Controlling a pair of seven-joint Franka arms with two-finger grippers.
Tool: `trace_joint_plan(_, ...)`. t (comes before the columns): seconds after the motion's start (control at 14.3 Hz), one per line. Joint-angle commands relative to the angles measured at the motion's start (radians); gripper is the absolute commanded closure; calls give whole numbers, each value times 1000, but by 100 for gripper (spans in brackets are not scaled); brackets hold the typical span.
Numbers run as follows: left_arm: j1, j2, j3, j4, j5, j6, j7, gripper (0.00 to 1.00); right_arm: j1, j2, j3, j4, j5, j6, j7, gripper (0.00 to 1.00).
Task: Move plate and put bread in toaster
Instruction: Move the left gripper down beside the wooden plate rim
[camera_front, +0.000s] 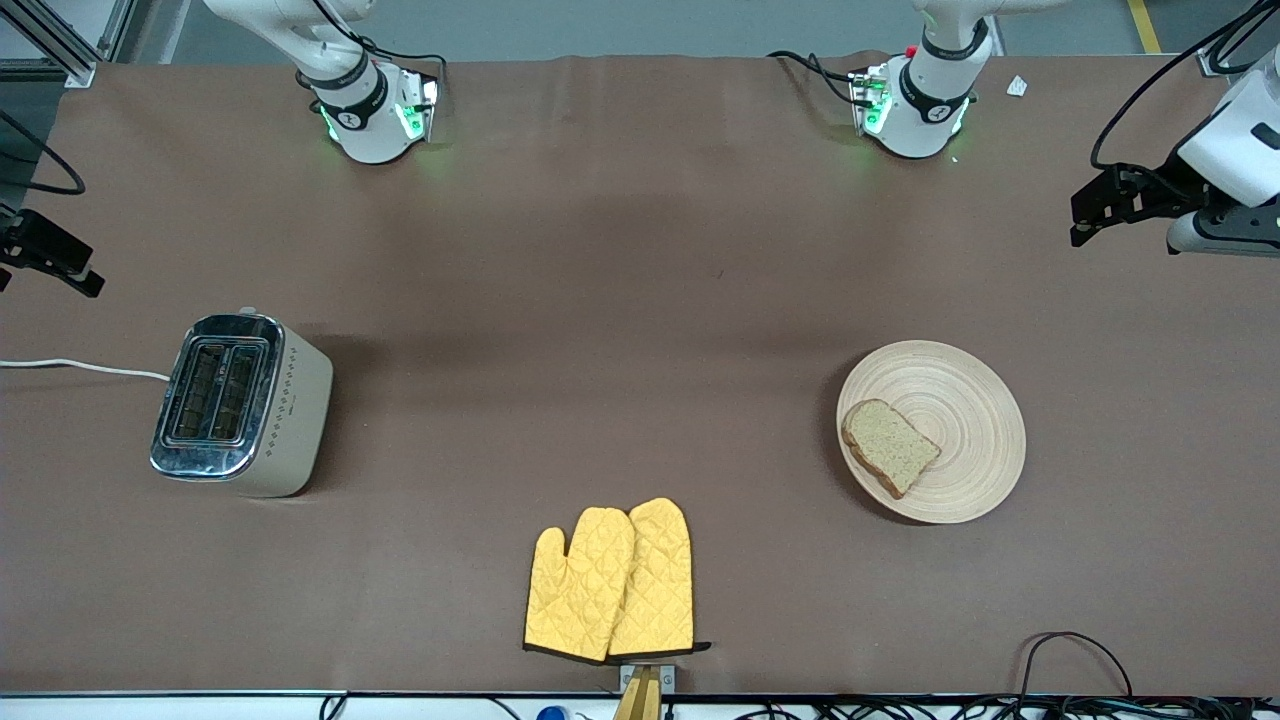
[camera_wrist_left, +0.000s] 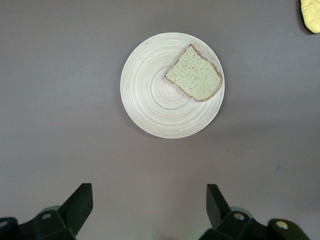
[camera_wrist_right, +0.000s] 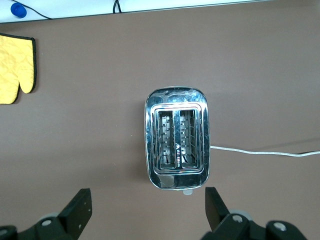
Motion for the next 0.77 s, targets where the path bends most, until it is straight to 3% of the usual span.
trace_joint_plan(0.0, 6, -4, 3, 7, -10, -3, -12, 0, -3, -4, 3, -7, 1, 2, 8, 0)
trace_joint_plan(0.35, 46, 92, 10, 86, -15, -1, 6, 0, -3, -4, 3, -7, 1, 2, 8, 0)
trace_joint_plan(0.7, 205, 281, 9, 84, -244, 97, 46, 0, -3, -4, 1, -7, 1, 0, 8, 0)
